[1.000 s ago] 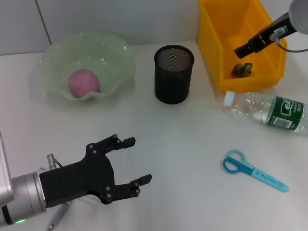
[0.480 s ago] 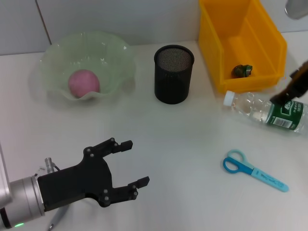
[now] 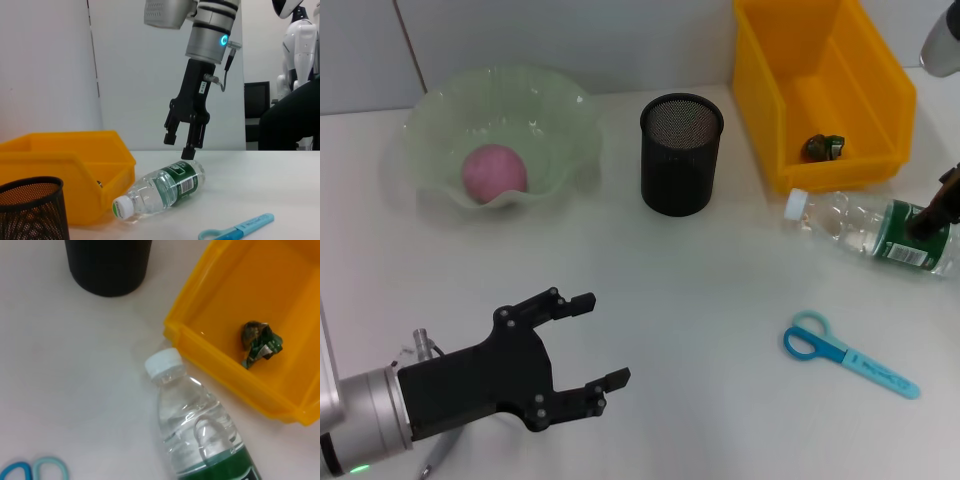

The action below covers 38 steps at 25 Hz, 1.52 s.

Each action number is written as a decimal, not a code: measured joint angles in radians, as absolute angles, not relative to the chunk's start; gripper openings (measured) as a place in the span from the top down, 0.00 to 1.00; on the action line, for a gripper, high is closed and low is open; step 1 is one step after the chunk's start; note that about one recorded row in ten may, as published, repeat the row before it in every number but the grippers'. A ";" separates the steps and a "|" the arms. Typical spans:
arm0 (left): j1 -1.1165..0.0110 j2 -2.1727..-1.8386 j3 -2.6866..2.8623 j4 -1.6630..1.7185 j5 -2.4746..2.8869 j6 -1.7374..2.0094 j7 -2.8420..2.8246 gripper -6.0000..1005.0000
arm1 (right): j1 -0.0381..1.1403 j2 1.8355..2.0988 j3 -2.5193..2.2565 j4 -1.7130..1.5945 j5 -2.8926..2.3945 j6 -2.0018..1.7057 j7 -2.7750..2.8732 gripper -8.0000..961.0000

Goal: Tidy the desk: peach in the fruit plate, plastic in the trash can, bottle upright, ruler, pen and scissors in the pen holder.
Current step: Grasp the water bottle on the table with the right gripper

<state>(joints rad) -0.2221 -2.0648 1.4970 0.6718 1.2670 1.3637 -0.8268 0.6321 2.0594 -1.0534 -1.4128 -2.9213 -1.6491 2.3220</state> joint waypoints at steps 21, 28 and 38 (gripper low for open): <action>-0.225 -2.065 1.497 0.669 1.267 1.359 -0.828 0.18 | 0.648 2.023 -1.195 -1.231 -2.922 -1.482 2.303 0.13; -0.226 -2.063 1.497 0.669 1.267 1.361 -0.830 0.18 | 0.675 2.020 -1.220 -1.154 -2.922 -1.437 2.312 0.13; -0.226 -2.063 1.497 0.670 1.267 1.363 -0.834 0.18 | 0.713 2.017 -1.220 -1.045 -2.922 -1.379 2.319 0.13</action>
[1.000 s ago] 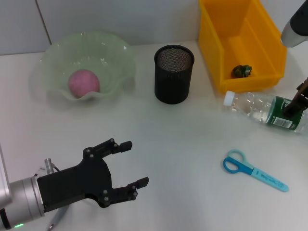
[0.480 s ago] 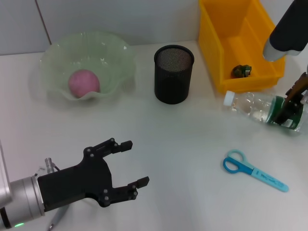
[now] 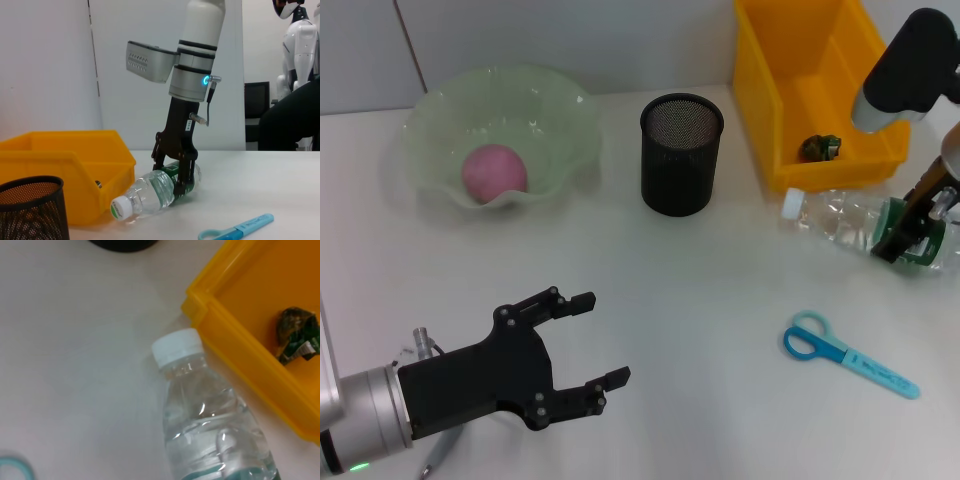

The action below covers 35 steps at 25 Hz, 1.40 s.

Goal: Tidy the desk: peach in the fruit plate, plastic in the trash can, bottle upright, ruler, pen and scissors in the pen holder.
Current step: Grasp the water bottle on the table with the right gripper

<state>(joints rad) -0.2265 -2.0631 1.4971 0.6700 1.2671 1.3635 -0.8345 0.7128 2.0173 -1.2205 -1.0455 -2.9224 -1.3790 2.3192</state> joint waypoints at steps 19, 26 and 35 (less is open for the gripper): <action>-0.229 -2.063 1.503 0.677 1.267 1.364 -0.838 0.18 | 0.749 2.020 -1.221 -0.961 -2.921 -1.352 2.328 0.14; -0.229 -2.063 1.504 0.677 1.267 1.364 -0.838 0.18 | 0.749 2.023 -1.222 -0.954 -2.921 -1.353 2.330 0.15; -0.228 -2.063 1.501 0.677 1.267 1.375 -0.838 0.18 | 0.764 2.023 -1.233 -0.917 -2.921 -1.358 2.331 0.16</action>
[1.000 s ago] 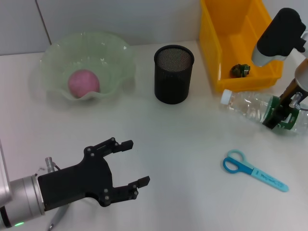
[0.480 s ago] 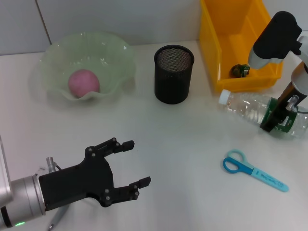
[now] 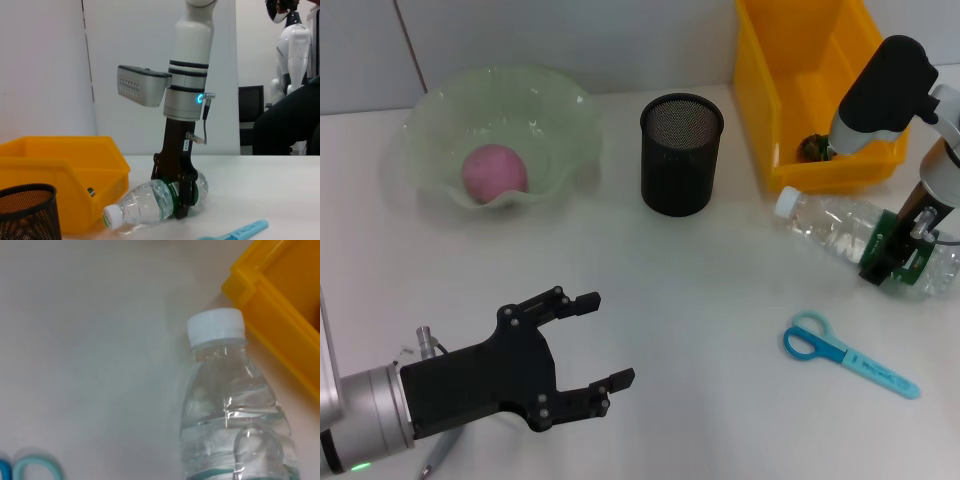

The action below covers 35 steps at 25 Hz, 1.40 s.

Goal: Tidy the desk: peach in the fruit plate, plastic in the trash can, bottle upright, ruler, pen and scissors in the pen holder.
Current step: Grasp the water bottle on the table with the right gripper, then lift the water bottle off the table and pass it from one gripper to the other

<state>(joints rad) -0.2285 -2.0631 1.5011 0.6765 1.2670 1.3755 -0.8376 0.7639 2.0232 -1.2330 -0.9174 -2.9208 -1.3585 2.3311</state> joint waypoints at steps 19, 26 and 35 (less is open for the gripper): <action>-0.228 -2.063 1.497 0.678 1.265 1.388 -0.833 0.18 | 0.647 2.076 -1.230 -1.201 -2.873 -1.457 2.303 0.19; -0.227 -2.063 1.497 0.678 1.262 1.388 -0.829 0.18 | 0.600 2.077 -1.234 -1.274 -2.809 -1.470 2.295 0.19; -0.223 -2.064 1.482 0.681 1.260 1.400 -0.829 0.18 | 0.516 2.080 -1.218 -1.397 -2.632 -1.530 2.232 0.19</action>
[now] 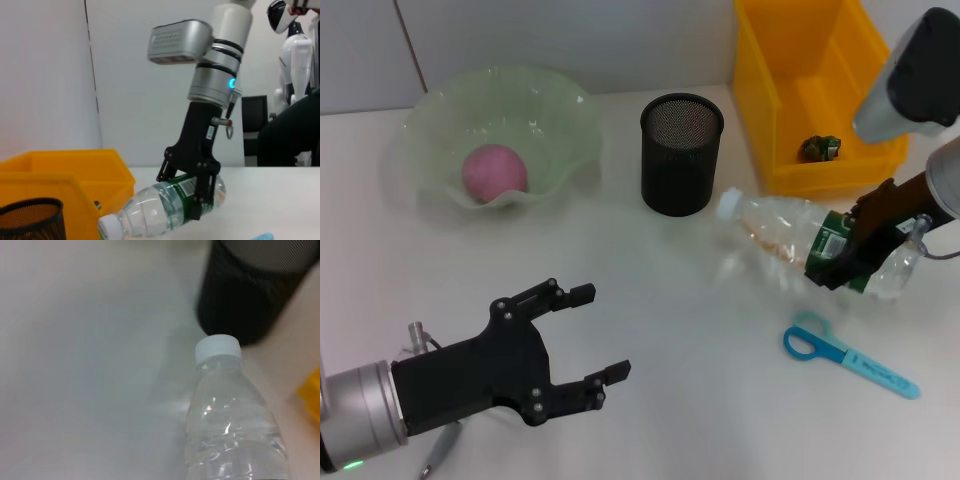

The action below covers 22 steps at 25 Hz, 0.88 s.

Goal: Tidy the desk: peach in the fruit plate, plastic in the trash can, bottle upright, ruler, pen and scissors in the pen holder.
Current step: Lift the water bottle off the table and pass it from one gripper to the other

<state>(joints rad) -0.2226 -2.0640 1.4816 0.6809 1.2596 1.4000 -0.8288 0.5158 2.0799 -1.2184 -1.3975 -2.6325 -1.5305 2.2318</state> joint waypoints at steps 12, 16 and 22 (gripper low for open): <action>-0.210 -2.068 1.411 0.656 1.171 1.496 -0.805 0.18 | 0.324 2.082 -1.126 -1.495 -2.247 -1.556 1.990 0.19; -0.210 -2.068 1.391 0.625 1.135 1.535 -0.784 0.18 | 0.285 2.083 -1.081 -1.433 -2.128 -1.548 1.850 0.19; -0.214 -2.070 1.379 0.602 1.077 1.572 -0.783 0.19 | 0.270 2.082 -0.963 -1.240 -1.930 -1.544 1.572 0.19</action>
<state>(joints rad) -0.2136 -2.0705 1.3794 0.6023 1.0769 1.5721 -0.7832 0.2698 2.0815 -0.9634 -1.2403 -1.9304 -1.5444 1.5715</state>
